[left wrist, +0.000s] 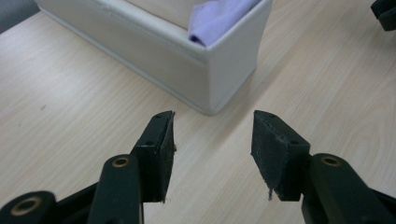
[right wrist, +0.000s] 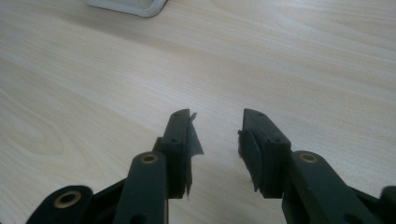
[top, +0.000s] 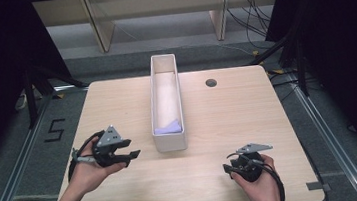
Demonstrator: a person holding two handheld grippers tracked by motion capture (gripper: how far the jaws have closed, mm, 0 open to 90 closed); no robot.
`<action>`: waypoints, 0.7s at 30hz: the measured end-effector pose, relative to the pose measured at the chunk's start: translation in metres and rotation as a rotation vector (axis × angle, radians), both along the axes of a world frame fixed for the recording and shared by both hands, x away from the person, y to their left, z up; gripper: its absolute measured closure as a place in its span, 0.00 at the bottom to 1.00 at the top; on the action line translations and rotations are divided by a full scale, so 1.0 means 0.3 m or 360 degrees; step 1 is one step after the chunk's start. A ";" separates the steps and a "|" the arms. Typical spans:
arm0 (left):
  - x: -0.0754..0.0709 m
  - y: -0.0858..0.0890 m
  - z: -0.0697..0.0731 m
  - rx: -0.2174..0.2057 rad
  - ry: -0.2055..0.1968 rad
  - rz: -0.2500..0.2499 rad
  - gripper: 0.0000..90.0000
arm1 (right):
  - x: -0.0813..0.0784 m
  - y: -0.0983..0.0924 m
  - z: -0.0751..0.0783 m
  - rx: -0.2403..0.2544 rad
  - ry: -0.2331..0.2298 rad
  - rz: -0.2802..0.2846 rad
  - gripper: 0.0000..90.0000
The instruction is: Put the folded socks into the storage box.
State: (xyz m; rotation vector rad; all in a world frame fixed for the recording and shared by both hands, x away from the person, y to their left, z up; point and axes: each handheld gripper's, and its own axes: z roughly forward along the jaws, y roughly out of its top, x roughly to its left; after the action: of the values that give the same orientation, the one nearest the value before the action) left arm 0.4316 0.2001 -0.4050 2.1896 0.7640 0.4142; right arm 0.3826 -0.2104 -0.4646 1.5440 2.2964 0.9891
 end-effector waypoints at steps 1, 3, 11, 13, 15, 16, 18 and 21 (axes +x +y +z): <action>-0.010 0.008 -0.011 -0.0004 0.0004 0.0009 0.54 | 0.003 -0.002 -0.003 -0.0003 -0.0026 0.0020 0.70; -0.027 0.025 -0.035 -0.0002 0.0001 0.0025 0.54 | 0.003 -0.002 -0.005 -0.0030 -0.0025 0.0007 0.70; -0.090 0.093 -0.153 -0.0014 0.0023 0.0142 0.53 | 0.005 0.000 -0.010 -0.0002 -0.0030 0.0033 0.70; -0.104 0.110 -0.186 -0.0025 0.0040 0.0176 0.53 | -0.003 0.009 -0.007 0.0021 0.0015 -0.0012 0.70; -0.120 0.123 -0.221 -0.0043 0.0046 0.0213 0.53 | -0.005 0.010 -0.004 0.0002 0.0019 -0.0023 0.70; -0.126 0.130 -0.240 -0.0064 0.0046 0.0227 0.53 | -0.003 0.009 -0.007 0.0004 0.0011 -0.0009 0.70; -0.139 0.142 -0.270 -0.0106 0.0056 0.0260 0.53 | -0.002 0.010 -0.010 0.0024 0.0022 0.0006 0.69; -0.155 0.161 -0.302 -0.0078 0.0052 0.0290 0.53 | 0.000 0.012 -0.016 0.0007 -0.0008 0.0015 0.69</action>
State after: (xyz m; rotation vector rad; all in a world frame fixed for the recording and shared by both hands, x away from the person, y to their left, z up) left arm 0.3852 0.2484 -0.4955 2.0933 0.9859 0.4464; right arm 0.3827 -0.2068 -0.4695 1.5321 2.3019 0.9997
